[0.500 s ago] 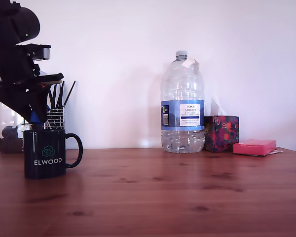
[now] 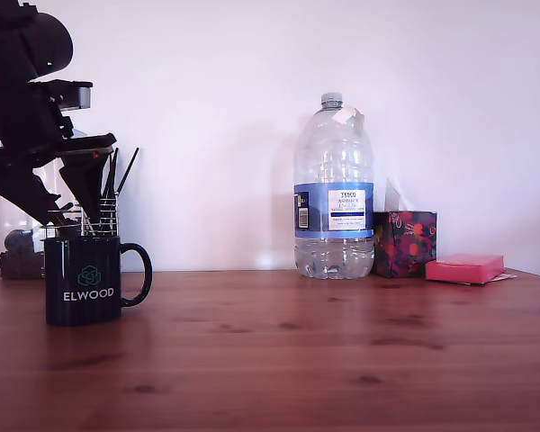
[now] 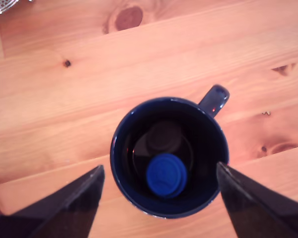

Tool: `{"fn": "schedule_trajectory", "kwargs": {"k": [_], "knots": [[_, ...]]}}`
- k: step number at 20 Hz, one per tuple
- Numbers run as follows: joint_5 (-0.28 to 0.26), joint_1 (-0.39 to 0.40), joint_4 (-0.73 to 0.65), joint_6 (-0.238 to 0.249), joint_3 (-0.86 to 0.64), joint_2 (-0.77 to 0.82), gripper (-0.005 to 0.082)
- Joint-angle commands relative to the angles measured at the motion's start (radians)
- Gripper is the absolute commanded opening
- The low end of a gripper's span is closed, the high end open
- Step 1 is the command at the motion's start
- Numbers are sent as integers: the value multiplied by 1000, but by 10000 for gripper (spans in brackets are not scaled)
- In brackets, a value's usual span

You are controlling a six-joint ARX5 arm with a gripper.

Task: Pick up the coffee capsules from the table one by one and drop them inside the nearest coffee cup

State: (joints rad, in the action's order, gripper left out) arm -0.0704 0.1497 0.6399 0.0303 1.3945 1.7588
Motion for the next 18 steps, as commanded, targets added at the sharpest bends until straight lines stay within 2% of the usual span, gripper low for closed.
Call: {"fn": "schedule_trajectory", "kwargs": {"k": [1, 4, 6, 7, 10, 11, 12, 14, 18], "knots": [[1, 1, -18, 6, 0, 23, 693], [1, 4, -20, 27, 0, -10, 686], [1, 4, -15, 31, -1, -44, 599], [0, 4, -16, 32, -1, -65, 507], [0, 7, -24, 31, -2, -124, 111], [0, 12, -27, 31, -3, -143, 25], [0, 16, -41, 31, -14, -166, -13], [-2, 17, -108, 31, -75, -231, -14], [-15, 17, -314, 31, -319, -429, -14]]}}
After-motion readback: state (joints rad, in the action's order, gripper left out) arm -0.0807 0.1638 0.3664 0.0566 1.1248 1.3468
